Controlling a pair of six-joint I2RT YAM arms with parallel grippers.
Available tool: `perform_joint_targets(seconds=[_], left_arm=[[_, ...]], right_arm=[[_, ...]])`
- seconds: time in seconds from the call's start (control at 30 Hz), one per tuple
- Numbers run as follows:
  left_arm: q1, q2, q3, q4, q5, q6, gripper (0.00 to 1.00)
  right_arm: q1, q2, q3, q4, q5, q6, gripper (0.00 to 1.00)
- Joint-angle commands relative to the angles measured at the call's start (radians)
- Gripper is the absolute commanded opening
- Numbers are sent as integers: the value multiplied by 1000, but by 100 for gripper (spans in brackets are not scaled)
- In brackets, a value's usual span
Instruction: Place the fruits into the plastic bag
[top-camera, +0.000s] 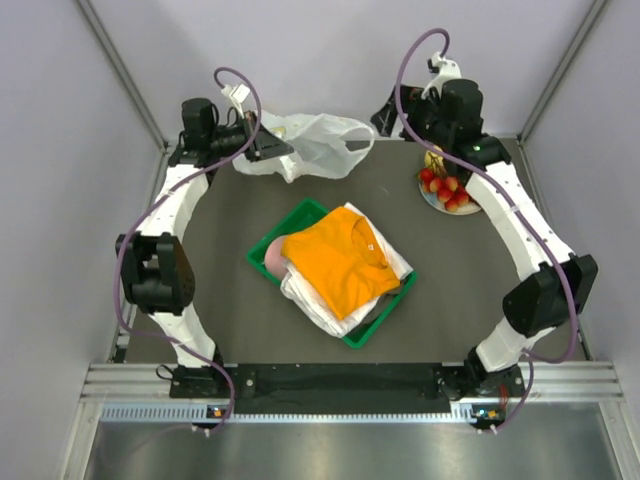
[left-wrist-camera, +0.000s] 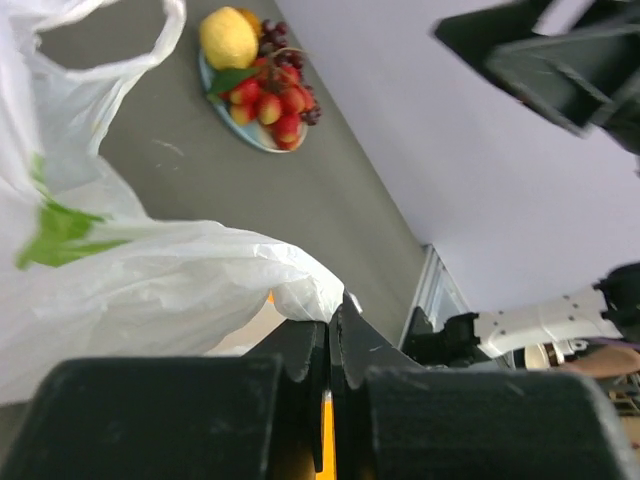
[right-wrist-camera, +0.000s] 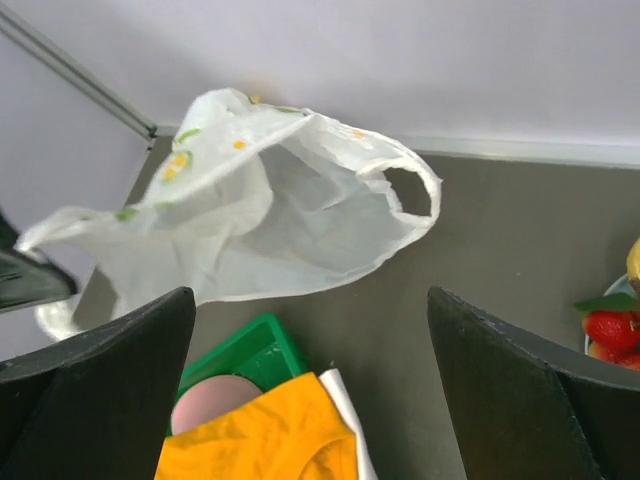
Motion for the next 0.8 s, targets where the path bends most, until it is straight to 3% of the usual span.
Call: perform_joint_targets(seconds=[0.0, 0.23, 0.77], left_arm=[[5, -55, 71, 2, 158, -53, 0], [6, -63, 88, 209, 210, -240, 0], [39, -69, 97, 260, 216, -285, 0]], right_arm=[[-42, 44, -3, 20, -117, -65, 99], [-30, 145, 89, -129, -160, -239, 96], [-35, 303, 56, -206, -52, -335, 88]])
